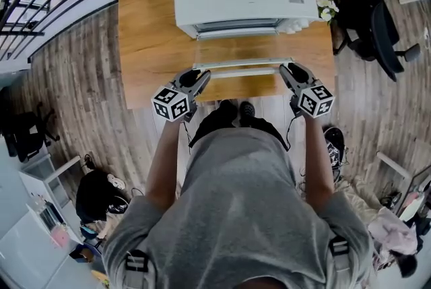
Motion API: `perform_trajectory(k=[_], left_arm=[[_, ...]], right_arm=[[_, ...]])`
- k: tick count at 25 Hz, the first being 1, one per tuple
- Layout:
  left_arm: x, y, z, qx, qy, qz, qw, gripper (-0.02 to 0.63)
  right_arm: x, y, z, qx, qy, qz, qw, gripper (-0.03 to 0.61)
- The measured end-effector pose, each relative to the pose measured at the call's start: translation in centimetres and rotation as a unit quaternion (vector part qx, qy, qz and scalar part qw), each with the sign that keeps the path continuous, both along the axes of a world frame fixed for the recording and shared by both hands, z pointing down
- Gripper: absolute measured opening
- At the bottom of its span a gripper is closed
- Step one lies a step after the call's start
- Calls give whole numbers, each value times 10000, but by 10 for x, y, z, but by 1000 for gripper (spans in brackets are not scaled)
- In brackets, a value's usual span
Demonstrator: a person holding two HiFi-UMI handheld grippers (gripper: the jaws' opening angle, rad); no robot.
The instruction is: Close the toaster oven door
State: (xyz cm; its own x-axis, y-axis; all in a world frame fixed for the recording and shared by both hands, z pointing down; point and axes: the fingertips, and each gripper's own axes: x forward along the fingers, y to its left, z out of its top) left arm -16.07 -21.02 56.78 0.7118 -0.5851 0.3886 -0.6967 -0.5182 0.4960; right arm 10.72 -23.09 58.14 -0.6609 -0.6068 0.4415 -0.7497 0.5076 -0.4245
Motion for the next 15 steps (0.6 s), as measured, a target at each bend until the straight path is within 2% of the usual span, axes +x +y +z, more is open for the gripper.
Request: perform_trajectory(k=[4,15], left_arm=[[-1,-8,-8,28,104,19,9999,149],[-8,-35,-29,15,755,-90,9971,158]], right_arm=[[-1,-7,-8,43,-75,136,9999,127],[-1,-34,-33,282,-478,580,9968,129]])
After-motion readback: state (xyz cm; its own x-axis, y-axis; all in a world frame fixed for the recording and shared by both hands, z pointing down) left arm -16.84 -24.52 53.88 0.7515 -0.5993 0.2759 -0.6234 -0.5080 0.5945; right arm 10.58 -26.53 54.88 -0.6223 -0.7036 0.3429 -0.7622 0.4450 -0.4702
